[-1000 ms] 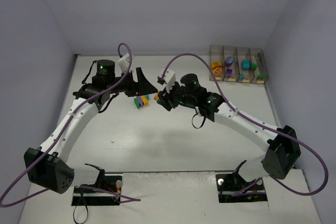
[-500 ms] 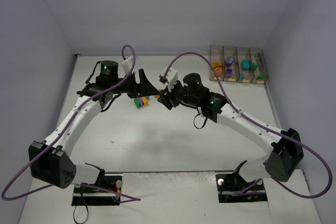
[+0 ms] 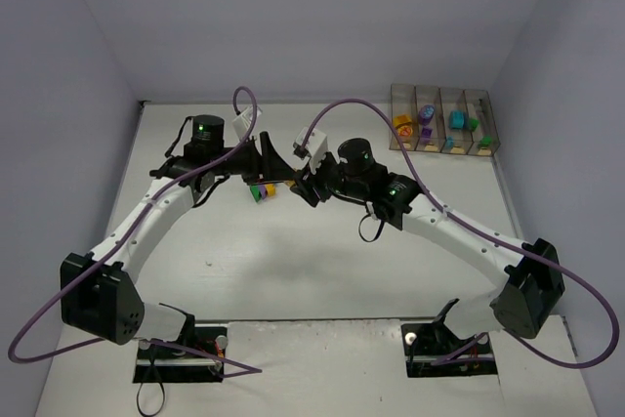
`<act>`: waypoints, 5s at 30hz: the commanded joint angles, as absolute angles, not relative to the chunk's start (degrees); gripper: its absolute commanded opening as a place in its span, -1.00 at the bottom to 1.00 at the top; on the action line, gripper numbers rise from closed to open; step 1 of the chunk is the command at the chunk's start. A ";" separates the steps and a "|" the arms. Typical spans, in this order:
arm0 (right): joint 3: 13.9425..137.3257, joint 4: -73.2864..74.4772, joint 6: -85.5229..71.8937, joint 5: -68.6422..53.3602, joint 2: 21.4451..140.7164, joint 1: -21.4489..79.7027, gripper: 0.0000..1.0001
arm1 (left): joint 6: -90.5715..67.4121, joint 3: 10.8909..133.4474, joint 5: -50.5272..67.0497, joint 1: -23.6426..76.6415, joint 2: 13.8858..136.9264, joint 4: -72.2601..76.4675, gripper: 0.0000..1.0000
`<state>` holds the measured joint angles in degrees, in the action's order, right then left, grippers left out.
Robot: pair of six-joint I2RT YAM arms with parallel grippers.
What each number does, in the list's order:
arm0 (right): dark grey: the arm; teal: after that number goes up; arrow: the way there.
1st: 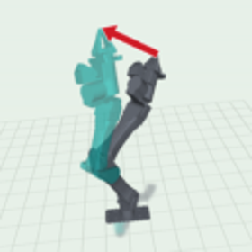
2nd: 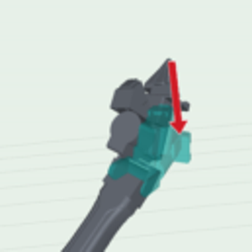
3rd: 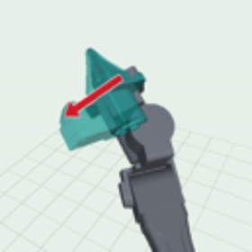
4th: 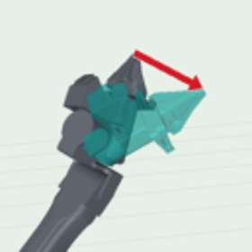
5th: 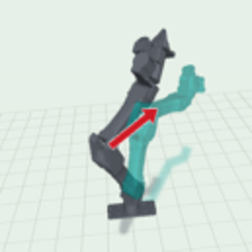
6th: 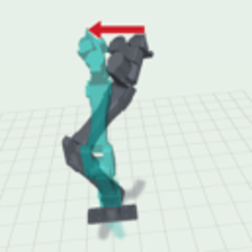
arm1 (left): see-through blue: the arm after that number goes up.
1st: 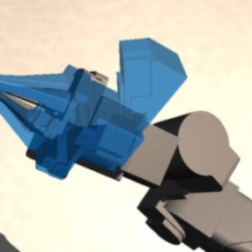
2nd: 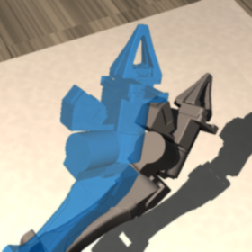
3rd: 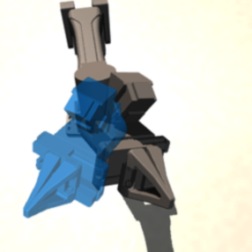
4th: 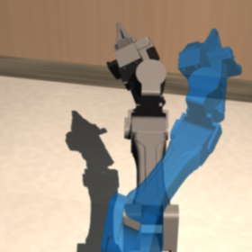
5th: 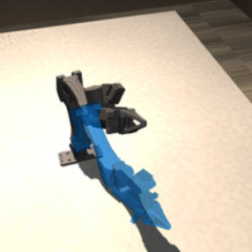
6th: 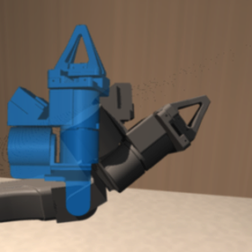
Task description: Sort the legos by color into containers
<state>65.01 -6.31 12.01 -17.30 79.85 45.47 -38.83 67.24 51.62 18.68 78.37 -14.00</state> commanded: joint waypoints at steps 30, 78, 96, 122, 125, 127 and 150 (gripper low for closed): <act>56.25 -10.90 13.18 -10.99 78.04 45.70 -1.00 | -39.20 69.87 59.68 16.79 78.22 -7.38 -1.00; 108.02 -3.78 -26.98 19.95 128.50 -12.74 -1.00 | -32.52 58.18 28.04 15.56 63.19 -21.01 -1.00; 106.35 -6.68 -31.30 15.57 127.44 -14.50 0.27 | -32.70 58.89 28.56 15.64 64.60 -20.48 -1.00; 82.10 -2.29 -29.18 -44.37 97.12 12.53 0.17 | 5.26 52.56 30.59 21.35 57.31 -9.23 -0.89; 82.18 -2.90 -30.50 -48.59 96.50 18.60 0.15 | 9.92 50.02 31.81 22.85 54.94 -6.77 -0.88; 82.53 -3.60 -31.81 -51.22 96.59 20.99 0.15 | 12.03 48.87 33.39 23.11 53.88 -4.58 -0.88; 84.03 -5.45 -33.49 -57.39 99.49 36.12 0.11 | 19.69 49.66 29.44 26.98 55.99 -1.76 -0.86</act>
<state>81.87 -2.09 -33.23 -55.79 99.37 35.97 18.06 47.03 29.65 26.74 56.34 -6.87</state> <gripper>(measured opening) 0.554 0.301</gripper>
